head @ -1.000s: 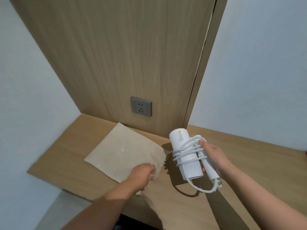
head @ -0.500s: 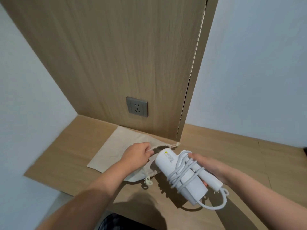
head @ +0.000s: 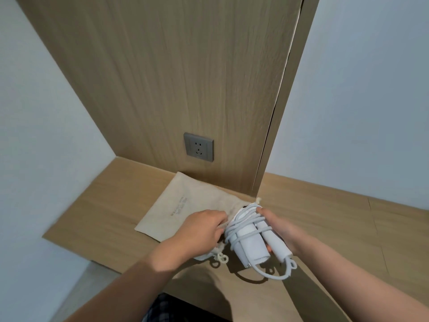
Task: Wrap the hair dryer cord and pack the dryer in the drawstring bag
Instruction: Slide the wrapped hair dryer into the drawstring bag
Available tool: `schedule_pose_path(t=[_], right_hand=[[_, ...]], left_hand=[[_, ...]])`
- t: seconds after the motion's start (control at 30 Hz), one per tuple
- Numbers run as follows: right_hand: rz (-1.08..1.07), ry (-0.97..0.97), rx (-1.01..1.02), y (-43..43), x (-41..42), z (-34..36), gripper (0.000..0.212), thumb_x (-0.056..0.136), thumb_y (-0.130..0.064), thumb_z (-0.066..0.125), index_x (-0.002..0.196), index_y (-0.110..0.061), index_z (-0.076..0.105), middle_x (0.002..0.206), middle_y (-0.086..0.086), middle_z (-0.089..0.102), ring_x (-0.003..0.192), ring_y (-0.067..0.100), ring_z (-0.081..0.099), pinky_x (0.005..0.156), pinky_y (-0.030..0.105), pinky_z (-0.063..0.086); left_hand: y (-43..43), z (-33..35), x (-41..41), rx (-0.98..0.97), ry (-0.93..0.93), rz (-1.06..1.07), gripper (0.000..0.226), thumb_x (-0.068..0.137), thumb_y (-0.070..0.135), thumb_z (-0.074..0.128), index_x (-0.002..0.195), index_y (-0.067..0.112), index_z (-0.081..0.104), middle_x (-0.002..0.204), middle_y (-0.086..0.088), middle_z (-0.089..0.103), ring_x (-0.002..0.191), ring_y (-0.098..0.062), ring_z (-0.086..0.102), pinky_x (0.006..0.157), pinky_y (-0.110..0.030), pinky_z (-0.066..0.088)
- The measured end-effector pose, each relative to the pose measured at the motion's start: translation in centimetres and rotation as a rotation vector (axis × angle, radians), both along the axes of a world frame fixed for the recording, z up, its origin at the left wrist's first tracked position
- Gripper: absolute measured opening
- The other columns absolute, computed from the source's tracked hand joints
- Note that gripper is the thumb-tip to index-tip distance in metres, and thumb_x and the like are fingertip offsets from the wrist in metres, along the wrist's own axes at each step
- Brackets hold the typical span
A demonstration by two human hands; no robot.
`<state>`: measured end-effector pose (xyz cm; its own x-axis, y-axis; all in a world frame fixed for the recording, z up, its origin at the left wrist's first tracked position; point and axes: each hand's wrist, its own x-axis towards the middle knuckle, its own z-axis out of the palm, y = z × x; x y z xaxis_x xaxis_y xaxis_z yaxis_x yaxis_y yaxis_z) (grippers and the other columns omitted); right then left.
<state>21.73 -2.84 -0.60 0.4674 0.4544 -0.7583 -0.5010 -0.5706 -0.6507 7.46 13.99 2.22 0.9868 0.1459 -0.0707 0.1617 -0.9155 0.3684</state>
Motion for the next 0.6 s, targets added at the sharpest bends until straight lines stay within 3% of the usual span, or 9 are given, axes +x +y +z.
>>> schedule_pose_path(t=[0.07, 0.13, 0.2, 0.3, 0.37, 0.47, 0.6], right_hand=[[-0.123, 0.054, 0.043, 0.0, -0.2, -0.4, 0.044, 0.088, -0.052, 0.053, 0.096, -0.011, 0.063, 0.071, 0.013, 0.065, 0.059, 0.027, 0.064, 0.053, 0.032, 0.053], [-0.142, 0.046, 0.044, 0.2, -0.4, -0.6, 0.043, 0.089, -0.052, 0.052, 0.095, -0.011, 0.062, 0.070, 0.013, 0.064, 0.057, 0.026, 0.062, 0.051, 0.030, 0.052], [-0.089, -0.020, -0.011, 0.5, -0.7, -0.3, 0.045, 0.089, -0.053, 0.052, 0.095, -0.010, 0.063, 0.074, 0.014, 0.064, 0.061, 0.027, 0.062, 0.054, 0.032, 0.051], [0.056, -0.151, -0.066, 0.9, -1.0, 0.7, 0.045, 0.090, -0.053, 0.048, 0.096, -0.011, 0.065, 0.079, 0.012, 0.068, 0.063, 0.025, 0.064, 0.051, 0.030, 0.052], [0.140, -0.252, -0.092, 1.1, -1.1, 1.0, 0.043, 0.091, -0.052, 0.046, 0.096, -0.015, 0.066, 0.082, 0.006, 0.069, 0.067, 0.021, 0.065, 0.053, 0.027, 0.052], [0.211, -0.386, -0.114, 1.4, -1.2, 0.8, 0.041, 0.091, -0.053, 0.046, 0.104, -0.019, 0.064, 0.094, 0.000, 0.067, 0.080, 0.016, 0.062, 0.066, 0.026, 0.045], [0.242, -0.354, -0.045, 2.3, -1.8, 0.7, 0.036, 0.090, -0.048, 0.053, 0.103, -0.016, 0.063, 0.081, -0.002, 0.070, 0.064, 0.010, 0.066, 0.051, 0.021, 0.049]], left_hand=[[-0.2, -0.6, -0.4, -0.073, -0.016, 0.058, 0.012, 0.091, 0.024, 0.052, 0.080, 0.025, 0.047, 0.083, 0.008, 0.050, 0.078, -0.012, 0.049, 0.061, -0.020, 0.034], [-0.3, -1.1, -0.8, -0.136, -0.041, 0.111, 0.006, 0.091, 0.024, 0.054, 0.085, 0.023, 0.053, 0.094, 0.008, 0.050, 0.088, -0.008, 0.048, 0.071, -0.019, 0.040], [-0.2, -1.8, -1.0, -0.166, -0.053, 0.124, 0.004, 0.090, 0.023, 0.056, 0.088, 0.018, 0.055, 0.108, 0.009, 0.048, 0.102, -0.005, 0.044, 0.085, -0.018, 0.039], [0.0, -2.4, -0.9, -0.274, -0.070, 0.181, 0.008, 0.089, 0.021, 0.058, 0.083, 0.017, 0.053, 0.121, 0.014, 0.042, 0.115, 0.001, 0.037, 0.095, -0.015, 0.030], [0.1, -2.4, -0.7, -0.345, -0.094, 0.245, 0.013, 0.089, 0.020, 0.059, 0.078, 0.020, 0.052, 0.120, 0.016, 0.043, 0.118, 0.000, 0.038, 0.097, -0.015, 0.028], [0.0, -2.4, -0.2, -0.365, -0.106, 0.279, 0.014, 0.092, 0.018, 0.057, 0.078, 0.020, 0.053, 0.121, 0.015, 0.046, 0.115, 0.002, 0.037, 0.095, -0.013, 0.026], [-0.6, -2.5, 0.5, -0.398, -0.138, 0.262, 0.012, 0.097, 0.020, 0.049, 0.085, 0.020, 0.053, 0.128, 0.011, 0.051, 0.116, 0.000, 0.043, 0.096, -0.016, 0.033]])
